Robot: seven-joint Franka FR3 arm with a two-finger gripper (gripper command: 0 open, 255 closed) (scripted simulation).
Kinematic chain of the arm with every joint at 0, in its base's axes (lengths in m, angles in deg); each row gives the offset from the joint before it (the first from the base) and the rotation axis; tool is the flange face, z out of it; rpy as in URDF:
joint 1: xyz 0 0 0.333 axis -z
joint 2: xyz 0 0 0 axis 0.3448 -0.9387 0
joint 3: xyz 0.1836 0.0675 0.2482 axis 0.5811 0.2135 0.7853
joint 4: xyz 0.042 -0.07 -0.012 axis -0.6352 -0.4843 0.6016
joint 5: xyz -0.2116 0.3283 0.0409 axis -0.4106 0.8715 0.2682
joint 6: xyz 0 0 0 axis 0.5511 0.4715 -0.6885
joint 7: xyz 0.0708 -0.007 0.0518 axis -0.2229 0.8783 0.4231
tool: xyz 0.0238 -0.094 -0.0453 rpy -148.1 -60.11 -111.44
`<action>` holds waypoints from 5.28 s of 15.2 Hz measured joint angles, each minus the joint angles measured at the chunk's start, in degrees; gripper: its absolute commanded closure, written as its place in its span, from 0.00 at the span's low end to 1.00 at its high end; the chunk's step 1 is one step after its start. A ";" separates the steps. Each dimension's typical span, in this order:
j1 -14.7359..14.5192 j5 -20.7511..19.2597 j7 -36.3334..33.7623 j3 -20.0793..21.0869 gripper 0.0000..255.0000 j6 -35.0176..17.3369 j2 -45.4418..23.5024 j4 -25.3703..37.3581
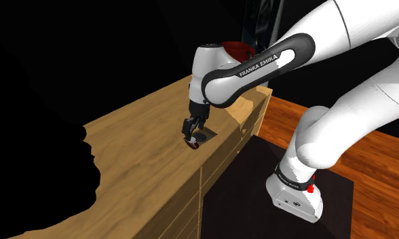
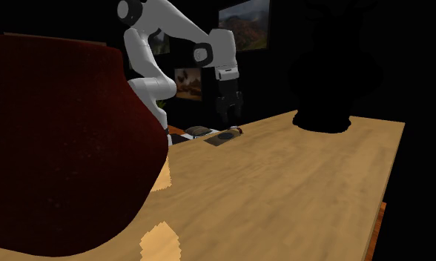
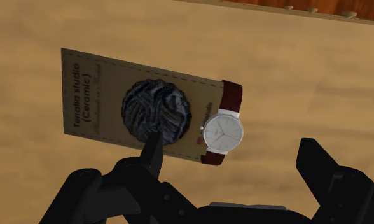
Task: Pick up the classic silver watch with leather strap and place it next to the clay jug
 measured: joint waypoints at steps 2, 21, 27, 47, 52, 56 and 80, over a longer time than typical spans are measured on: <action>-0.05 0.21 0.19 0.21 0.00 -2.01 -1.30 -0.70; -0.11 0.46 0.33 0.56 1.00 -4.73 -3.25 -1.40; -0.03 -0.02 -0.23 0.17 1.00 -0.04 -0.26 0.35; 0.79 -2.28 -1.91 -1.81 1.00 17.51 6.33 11.36; 0.96 -2.75 -2.31 -2.26 1.00 21.54 7.04 14.69; 1.11 -3.13 -2.64 -2.61 1.00 24.83 7.29 17.75; 1.80 -4.83 -4.85 -3.91 1.00 42.33 4.29 38.32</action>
